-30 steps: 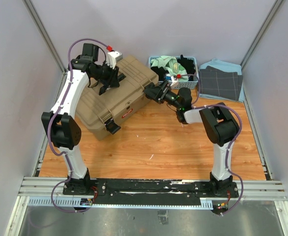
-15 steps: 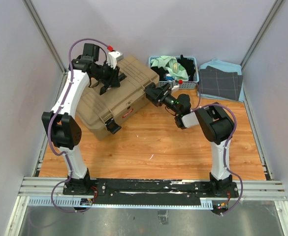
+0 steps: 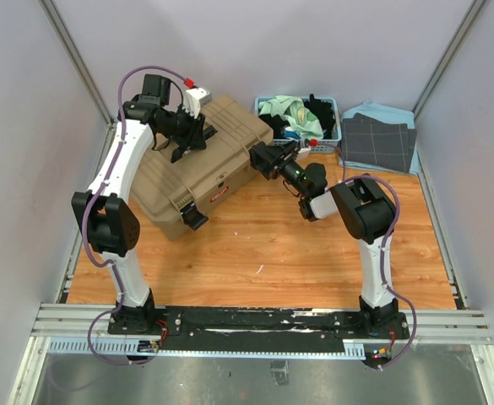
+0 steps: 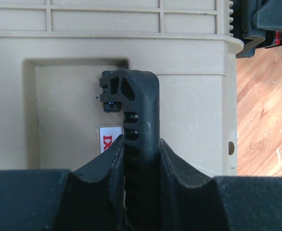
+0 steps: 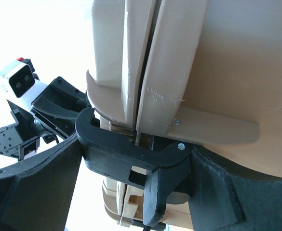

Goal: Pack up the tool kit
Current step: Close the toolbox at the center of the board.

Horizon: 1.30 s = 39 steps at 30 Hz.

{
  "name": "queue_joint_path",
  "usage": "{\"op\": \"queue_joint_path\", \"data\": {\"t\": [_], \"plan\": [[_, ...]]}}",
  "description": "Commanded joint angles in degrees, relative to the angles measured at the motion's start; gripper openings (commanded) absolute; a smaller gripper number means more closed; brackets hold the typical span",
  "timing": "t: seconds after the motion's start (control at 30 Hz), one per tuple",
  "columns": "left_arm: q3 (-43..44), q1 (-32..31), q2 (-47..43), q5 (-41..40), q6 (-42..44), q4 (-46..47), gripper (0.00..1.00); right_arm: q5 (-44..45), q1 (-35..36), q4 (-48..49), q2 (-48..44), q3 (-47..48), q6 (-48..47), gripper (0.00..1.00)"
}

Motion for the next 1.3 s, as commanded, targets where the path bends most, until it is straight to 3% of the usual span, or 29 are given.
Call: {"op": "queue_joint_path", "data": {"t": [0.0,0.1,0.33,0.63,0.97,1.27], "plan": [[-2.3,-2.12,3.59,2.51,3.51,-7.83,0.0,6.86,-2.25,1.05,-0.88,-0.52,-0.02,0.72],[-2.3,-2.12,3.63,2.58,3.45,-7.82,0.0,6.2,-2.19,0.43,-1.37,-0.73,-0.5,0.67],[-2.34,-2.12,3.57,2.59,3.42,-7.82,0.0,3.87,-2.17,-1.25,-2.8,0.33,-2.05,0.68],[-2.32,-2.12,3.59,1.81,3.29,-7.86,0.0,-1.23,-2.18,-27.26,-12.01,3.61,-15.26,0.72],[-1.86,-2.12,3.72,1.55,3.2,-7.86,0.0,0.7,-2.1,-36.16,-14.31,2.47,-13.94,0.8],[-0.89,-2.12,4.34,0.67,2.85,-7.82,0.0,-0.57,-1.92,-45.84,-14.94,2.26,-14.62,0.82]]}}
